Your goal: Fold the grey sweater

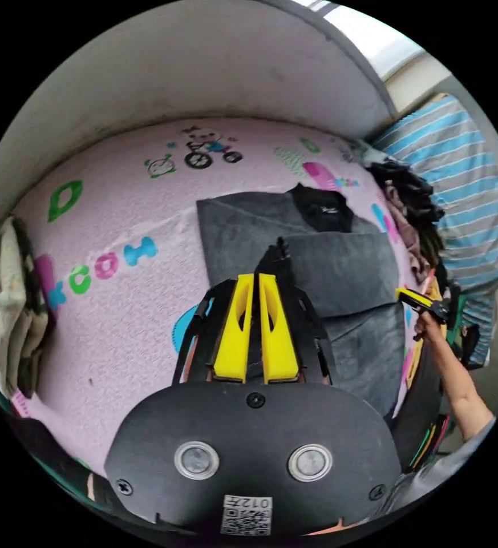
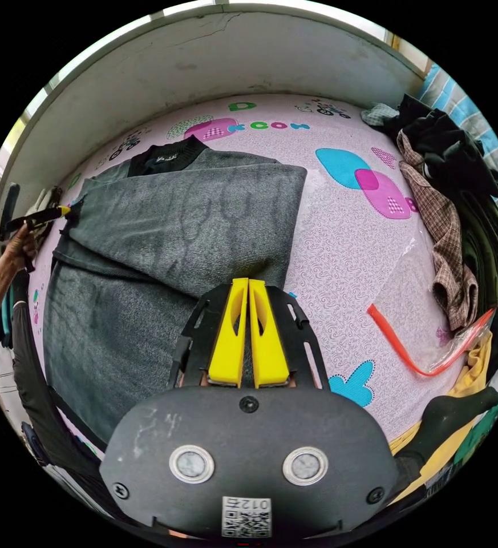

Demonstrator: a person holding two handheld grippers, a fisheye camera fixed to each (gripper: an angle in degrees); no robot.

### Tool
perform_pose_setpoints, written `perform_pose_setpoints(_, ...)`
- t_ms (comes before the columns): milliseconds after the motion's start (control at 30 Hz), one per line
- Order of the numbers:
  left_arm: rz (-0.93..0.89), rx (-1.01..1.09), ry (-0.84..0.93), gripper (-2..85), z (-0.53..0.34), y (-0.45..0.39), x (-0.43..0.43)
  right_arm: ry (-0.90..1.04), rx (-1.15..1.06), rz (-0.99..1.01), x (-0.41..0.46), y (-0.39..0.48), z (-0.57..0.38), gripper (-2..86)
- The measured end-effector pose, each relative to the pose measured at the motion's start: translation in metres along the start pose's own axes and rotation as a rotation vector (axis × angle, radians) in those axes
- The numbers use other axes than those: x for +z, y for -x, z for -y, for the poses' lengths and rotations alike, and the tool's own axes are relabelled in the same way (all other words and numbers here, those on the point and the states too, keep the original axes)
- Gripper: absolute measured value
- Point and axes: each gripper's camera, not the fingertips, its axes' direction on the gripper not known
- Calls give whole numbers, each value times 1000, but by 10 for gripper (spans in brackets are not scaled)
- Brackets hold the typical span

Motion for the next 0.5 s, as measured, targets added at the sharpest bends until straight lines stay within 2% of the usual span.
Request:
perform_pose_setpoints(67, -2, -121, -16, 6, -10, 11, 4, 3, 11, 10, -1, -1, -2, -9)
perform_pose_setpoints(133, 23, -218, -132, 6, -27, 16, -6, 7, 18, 15, -2, -1, -3, -9)
perform_pose_setpoints(233, 21, -163, -203, 6, -37, -2, -17, 10, 23, 21, -3, 0, -6, -9)
perform_pose_setpoints(367, -59, -36, -191, 6, -40, -37, -13, 14, 28, 30, -2, 1, -11, -9)
perform_pose_setpoints(433, -35, 70, -95, 5, -40, -65, 6, 16, 34, 32, -2, 1, -13, -9)
perform_pose_setpoints(500, 103, 36, 80, 3, -42, -73, 31, 17, 35, 32, -1, 3, -15, -9)
